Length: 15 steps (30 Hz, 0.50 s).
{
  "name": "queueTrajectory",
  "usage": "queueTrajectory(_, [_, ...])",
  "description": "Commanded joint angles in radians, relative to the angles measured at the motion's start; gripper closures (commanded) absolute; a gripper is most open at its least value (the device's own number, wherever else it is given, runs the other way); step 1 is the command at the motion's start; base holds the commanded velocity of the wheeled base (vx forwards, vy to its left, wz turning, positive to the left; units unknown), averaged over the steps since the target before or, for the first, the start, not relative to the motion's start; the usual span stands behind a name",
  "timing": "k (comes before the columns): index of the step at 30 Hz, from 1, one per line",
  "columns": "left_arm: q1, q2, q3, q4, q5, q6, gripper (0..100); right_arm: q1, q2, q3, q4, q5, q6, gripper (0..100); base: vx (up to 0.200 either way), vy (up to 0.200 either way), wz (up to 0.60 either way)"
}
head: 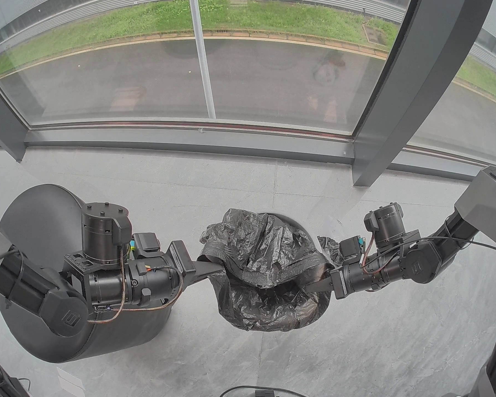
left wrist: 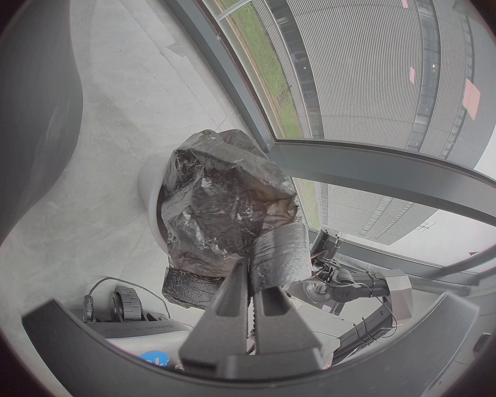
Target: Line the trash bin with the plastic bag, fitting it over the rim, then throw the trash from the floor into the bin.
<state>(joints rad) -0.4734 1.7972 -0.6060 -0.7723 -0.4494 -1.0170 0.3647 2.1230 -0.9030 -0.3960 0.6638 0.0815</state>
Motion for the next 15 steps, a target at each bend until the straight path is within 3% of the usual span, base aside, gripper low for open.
queueTrajectory(1, [-0.001, 0.027, -0.001, -0.005, 0.0, 0.0, 100, -0.003, 0.005, 0.018, -0.024, -0.001, 0.0, 100, 0.0, 0.0, 0.0])
queueTrajectory(7, [-0.001, 0.045, 0.008, -0.058, -0.002, 0.0, 100, -0.006, 0.0, 0.056, -0.11, -0.015, 0.006, 100, 0.0, 0.0, 0.0])
queueTrajectory(15, [0.007, 0.11, 0.008, -0.096, 0.001, 0.002, 100, -0.021, 0.005, 0.076, -0.119, -0.047, 0.001, 100, 0.0, 0.0, 0.0])
